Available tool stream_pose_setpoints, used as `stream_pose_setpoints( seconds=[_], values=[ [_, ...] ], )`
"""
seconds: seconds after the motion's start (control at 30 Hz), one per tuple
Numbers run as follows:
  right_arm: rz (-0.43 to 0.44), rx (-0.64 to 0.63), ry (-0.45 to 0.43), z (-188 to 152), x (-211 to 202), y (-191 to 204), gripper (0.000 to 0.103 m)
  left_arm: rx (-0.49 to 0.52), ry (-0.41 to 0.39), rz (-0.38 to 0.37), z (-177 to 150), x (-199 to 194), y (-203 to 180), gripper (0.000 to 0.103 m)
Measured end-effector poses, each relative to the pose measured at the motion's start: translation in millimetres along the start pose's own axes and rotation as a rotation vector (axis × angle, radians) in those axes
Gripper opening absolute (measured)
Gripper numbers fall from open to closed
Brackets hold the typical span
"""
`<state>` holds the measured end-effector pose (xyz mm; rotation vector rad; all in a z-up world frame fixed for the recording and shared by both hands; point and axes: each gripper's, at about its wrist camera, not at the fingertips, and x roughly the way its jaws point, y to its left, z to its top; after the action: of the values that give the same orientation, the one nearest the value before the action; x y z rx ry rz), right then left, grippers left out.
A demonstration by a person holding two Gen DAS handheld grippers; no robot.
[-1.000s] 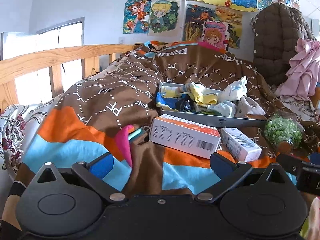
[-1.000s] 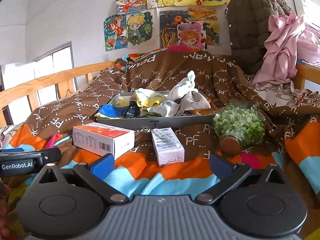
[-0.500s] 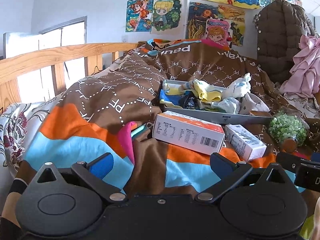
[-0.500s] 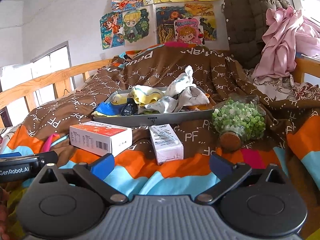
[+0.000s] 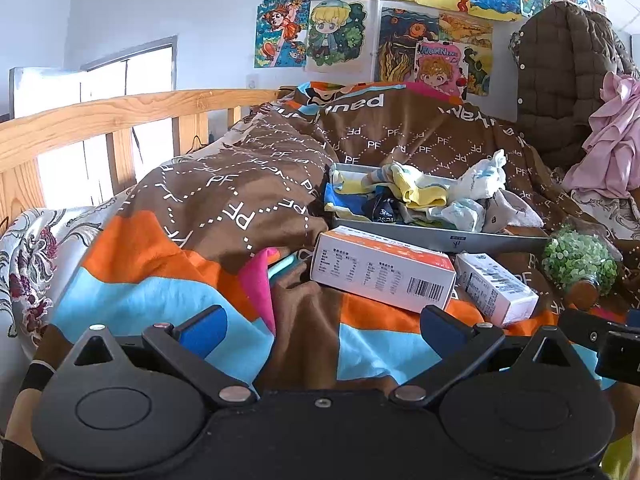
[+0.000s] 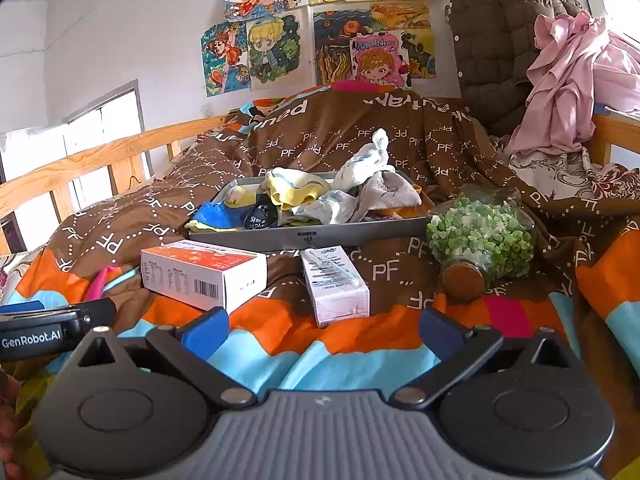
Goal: Organize soft objects
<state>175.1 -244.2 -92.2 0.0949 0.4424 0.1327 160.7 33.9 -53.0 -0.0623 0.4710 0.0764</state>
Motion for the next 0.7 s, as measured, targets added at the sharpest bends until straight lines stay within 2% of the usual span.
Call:
stream_pose_setpoints(
  seconds=[0.7],
  values=[
    [0.006, -0.004, 0.006, -0.3, 0.9, 1.1, 0.103, 0.009, -0.009, -0.001, -0.9, -0.5, -0.3, 0.102]
  ],
)
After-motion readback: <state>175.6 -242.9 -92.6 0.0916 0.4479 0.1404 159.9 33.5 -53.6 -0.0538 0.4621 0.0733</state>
